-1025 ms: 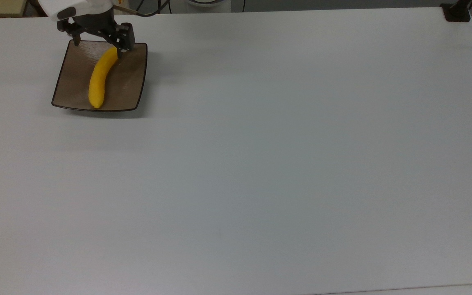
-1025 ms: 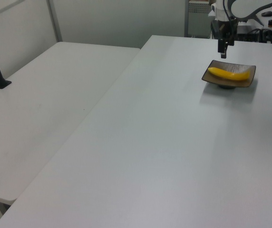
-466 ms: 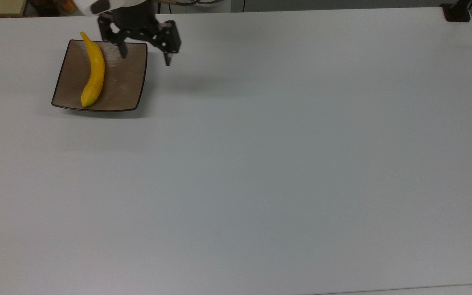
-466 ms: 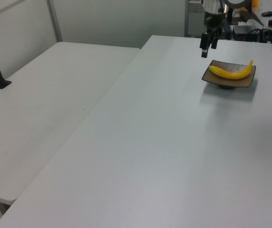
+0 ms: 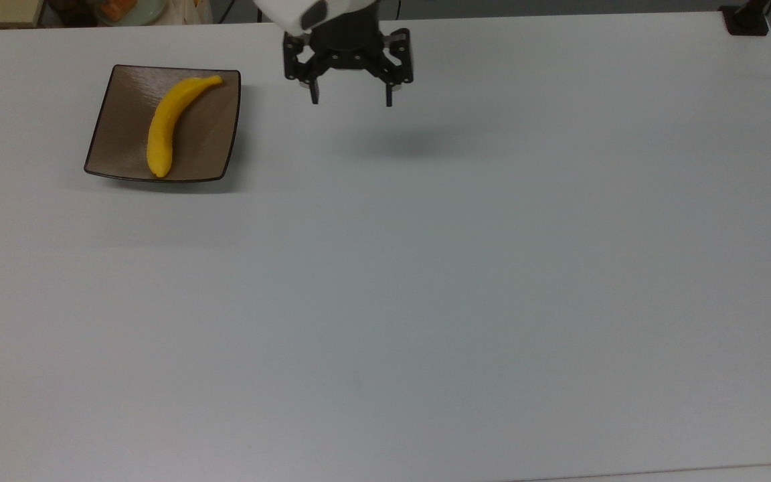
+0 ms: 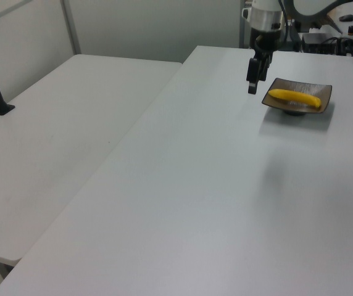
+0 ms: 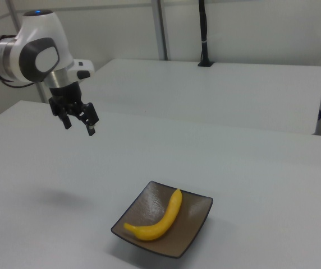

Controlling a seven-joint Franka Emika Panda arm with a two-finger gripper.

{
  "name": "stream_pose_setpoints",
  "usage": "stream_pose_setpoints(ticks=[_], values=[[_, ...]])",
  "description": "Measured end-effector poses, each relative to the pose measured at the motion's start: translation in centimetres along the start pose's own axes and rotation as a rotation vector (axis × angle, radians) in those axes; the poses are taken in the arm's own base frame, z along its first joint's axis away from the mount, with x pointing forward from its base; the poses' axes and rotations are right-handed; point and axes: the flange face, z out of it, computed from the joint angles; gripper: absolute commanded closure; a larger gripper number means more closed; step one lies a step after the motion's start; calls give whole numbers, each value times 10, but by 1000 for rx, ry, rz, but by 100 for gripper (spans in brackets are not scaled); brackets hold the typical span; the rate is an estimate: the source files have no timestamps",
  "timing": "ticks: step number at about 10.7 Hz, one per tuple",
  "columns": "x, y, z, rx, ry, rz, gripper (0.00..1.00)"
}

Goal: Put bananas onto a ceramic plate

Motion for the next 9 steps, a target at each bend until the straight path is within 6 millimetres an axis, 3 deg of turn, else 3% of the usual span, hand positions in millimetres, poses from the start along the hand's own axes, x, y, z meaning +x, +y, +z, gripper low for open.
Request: stream_pose_setpoints(ticks=[3,7,9], values=[[-5,-24,18,-84,-32,-88,0],[-6,-28,22,-91,-43,-97,0],[-3,-15,22,-93,-44,-72,0]])
